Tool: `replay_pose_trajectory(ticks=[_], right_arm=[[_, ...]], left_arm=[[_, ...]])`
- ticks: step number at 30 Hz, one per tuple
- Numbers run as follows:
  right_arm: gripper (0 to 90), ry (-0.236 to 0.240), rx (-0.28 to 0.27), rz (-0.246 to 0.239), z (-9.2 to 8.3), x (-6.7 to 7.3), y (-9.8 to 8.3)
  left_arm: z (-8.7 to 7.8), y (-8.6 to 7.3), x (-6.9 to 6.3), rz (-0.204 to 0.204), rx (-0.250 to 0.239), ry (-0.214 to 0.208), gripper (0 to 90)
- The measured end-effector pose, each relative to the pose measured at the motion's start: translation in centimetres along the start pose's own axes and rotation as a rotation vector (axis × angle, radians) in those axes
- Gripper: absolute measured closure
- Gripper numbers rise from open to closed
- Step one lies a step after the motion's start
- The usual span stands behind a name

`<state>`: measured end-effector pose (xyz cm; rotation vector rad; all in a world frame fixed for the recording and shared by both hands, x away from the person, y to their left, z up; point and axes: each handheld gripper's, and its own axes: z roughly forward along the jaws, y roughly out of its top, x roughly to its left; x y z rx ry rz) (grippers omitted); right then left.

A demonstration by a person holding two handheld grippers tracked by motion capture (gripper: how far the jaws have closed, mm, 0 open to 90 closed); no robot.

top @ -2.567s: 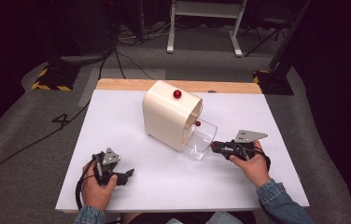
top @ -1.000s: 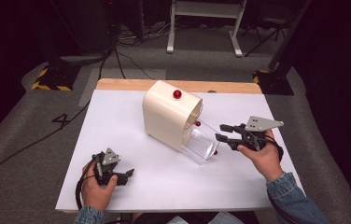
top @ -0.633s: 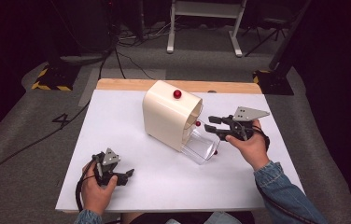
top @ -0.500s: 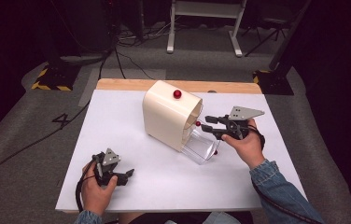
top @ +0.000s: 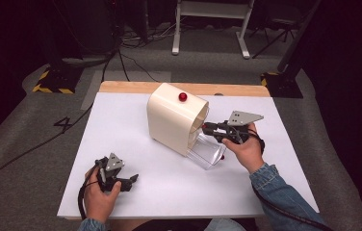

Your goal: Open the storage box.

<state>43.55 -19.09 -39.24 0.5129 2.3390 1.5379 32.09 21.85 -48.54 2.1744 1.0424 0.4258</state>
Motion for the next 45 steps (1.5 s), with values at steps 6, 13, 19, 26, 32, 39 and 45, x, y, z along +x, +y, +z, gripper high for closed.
replay_pose_trajectory(ticks=[6,13,19,26,32,39,45], right_arm=[[74.5,-0.011,-0.018,0.006,-0.1,0.2,-0.3],[74.6,-0.019,-0.023,0.011,-1.5,0.5,-0.1],[74.7,-0.031,-0.027,0.008,-3.3,0.8,-0.3],[74.7,-0.043,-0.030,0.020,-5.2,1.1,-1.2],[74.7,-0.049,-0.026,0.023,-6.0,1.2,-1.6],[74.4,-0.049,-0.007,0.041,-6.3,1.1,-2.5],[66.1,-0.044,-0.014,0.059,-6.3,0.9,-3.0]], left_arm=[[0.0,0.0,0.0,-0.001,0.002,-0.003,17.3],[0.0,0.0,0.0,-0.002,0.003,-0.003,17.3],[0.0,0.0,0.1,-0.004,0.005,-0.004,17.3],[0.0,0.1,0.2,-0.008,0.005,-0.013,17.0],[0.0,0.1,0.2,-0.009,0.006,-0.013,17.0],[0.0,0.1,0.1,-0.008,0.005,-0.012,17.0],[0.0,0.0,0.1,-0.007,0.004,-0.010,17.1]])
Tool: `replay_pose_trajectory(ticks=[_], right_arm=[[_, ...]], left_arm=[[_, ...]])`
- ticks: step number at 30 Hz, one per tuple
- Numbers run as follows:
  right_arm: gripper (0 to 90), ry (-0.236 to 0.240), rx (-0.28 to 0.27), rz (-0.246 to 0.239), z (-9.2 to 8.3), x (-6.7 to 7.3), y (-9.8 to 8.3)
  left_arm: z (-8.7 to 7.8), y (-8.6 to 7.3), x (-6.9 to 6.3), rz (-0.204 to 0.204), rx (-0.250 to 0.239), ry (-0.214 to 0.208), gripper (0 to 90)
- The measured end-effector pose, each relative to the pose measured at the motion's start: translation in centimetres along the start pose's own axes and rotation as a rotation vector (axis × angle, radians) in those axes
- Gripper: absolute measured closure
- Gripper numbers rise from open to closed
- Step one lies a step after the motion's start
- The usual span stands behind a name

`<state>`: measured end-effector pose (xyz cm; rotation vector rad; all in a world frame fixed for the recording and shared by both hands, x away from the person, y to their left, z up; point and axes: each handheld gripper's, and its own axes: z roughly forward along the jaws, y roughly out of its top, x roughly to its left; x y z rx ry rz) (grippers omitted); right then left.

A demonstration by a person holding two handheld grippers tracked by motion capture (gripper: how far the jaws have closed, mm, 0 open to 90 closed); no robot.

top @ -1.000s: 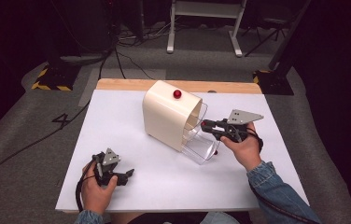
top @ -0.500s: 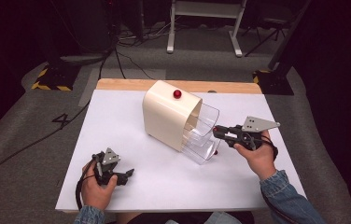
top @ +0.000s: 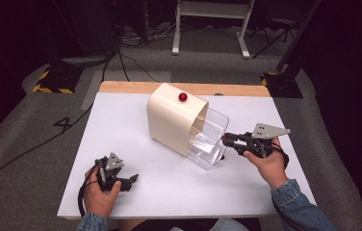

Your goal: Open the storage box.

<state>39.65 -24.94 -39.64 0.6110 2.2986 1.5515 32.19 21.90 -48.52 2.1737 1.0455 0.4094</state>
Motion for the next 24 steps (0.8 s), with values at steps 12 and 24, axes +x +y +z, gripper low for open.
replay_pose_trajectory(ticks=[12,24], right_arm=[[55.9,-0.040,-0.003,0.001,-2.4,-0.3,-0.3],[47.6,-0.106,0.037,0.030,-7.2,-1.0,-1.9]], left_arm=[[0.0,0.0,0.0,0.003,0.001,0.005,17.2],[0.0,0.0,0.0,-0.002,0.001,0.000,17.2]])
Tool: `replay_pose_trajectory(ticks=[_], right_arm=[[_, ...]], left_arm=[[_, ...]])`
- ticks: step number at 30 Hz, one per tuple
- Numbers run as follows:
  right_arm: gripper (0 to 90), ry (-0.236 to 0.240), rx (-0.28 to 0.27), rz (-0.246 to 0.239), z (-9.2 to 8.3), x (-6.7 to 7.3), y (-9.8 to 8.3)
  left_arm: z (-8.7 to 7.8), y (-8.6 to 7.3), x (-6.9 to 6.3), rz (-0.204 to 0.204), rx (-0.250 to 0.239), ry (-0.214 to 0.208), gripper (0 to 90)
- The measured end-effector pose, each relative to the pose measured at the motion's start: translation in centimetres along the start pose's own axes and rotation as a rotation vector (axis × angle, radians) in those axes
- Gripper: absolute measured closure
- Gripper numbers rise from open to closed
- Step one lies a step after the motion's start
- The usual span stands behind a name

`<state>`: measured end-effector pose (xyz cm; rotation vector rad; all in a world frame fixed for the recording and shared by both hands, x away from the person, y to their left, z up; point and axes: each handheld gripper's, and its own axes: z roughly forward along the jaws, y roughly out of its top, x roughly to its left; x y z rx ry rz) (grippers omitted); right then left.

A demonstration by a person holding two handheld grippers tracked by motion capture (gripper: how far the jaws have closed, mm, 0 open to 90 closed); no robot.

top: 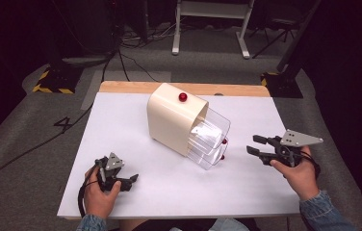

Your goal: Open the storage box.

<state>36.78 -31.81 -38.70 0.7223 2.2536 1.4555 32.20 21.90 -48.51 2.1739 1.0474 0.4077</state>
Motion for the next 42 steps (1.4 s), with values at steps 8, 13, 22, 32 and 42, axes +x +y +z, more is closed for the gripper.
replay_pose_trajectory(ticks=[8,13,22,32,42], right_arm=[[41.5,-0.041,0.058,0.028,-2.8,-0.9,-1.8],[40.3,-0.069,0.110,0.059,-4.1,-1.7,-3.1],[38.3,-0.094,0.208,0.098,-4.5,-3.1,-5.7],[35.9,-0.117,0.325,0.138,-3.9,-4.4,-9.0],[15.0,-0.088,0.356,0.065,-2.6,-3.8,-11.4]], left_arm=[[0.0,0.0,0.1,-0.002,0.000,-0.003,17.1],[0.0,0.0,0.1,-0.003,0.000,-0.003,17.1],[0.0,0.0,0.1,-0.003,0.001,-0.003,17.1],[0.0,0.0,0.1,-0.003,0.001,-0.003,17.1],[0.0,0.0,0.1,-0.003,0.001,-0.003,17.1]])
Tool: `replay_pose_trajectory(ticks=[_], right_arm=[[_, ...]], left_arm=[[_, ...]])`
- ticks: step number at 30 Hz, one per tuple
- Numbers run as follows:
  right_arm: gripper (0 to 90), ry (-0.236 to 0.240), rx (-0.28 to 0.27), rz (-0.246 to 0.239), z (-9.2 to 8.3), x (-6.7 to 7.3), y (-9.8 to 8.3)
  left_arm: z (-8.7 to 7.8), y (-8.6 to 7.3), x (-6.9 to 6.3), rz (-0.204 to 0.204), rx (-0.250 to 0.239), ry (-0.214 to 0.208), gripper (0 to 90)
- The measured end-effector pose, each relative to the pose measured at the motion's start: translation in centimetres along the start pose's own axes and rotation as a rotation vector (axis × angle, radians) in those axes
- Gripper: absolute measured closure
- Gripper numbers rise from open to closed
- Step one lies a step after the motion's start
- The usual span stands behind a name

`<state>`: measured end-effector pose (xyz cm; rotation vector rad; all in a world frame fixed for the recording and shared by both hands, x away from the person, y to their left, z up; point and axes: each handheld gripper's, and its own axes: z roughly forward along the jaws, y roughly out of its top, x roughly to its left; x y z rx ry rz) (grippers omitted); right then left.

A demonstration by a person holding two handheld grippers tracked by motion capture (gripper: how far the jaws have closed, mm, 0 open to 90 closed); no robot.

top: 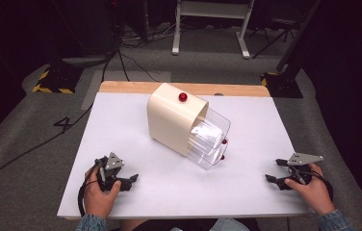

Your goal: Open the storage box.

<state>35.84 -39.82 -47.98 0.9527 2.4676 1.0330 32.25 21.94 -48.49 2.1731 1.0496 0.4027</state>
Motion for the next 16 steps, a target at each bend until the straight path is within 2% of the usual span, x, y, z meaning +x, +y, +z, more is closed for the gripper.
replay_pose_trajectory(ticks=[16], right_arm=[[14.5,-0.009,-0.013,-0.003,0.03,0.09,-0.22]], left_arm=[[0.01,0.02,0.03,-0.003,0.002,-0.005,17.0]])
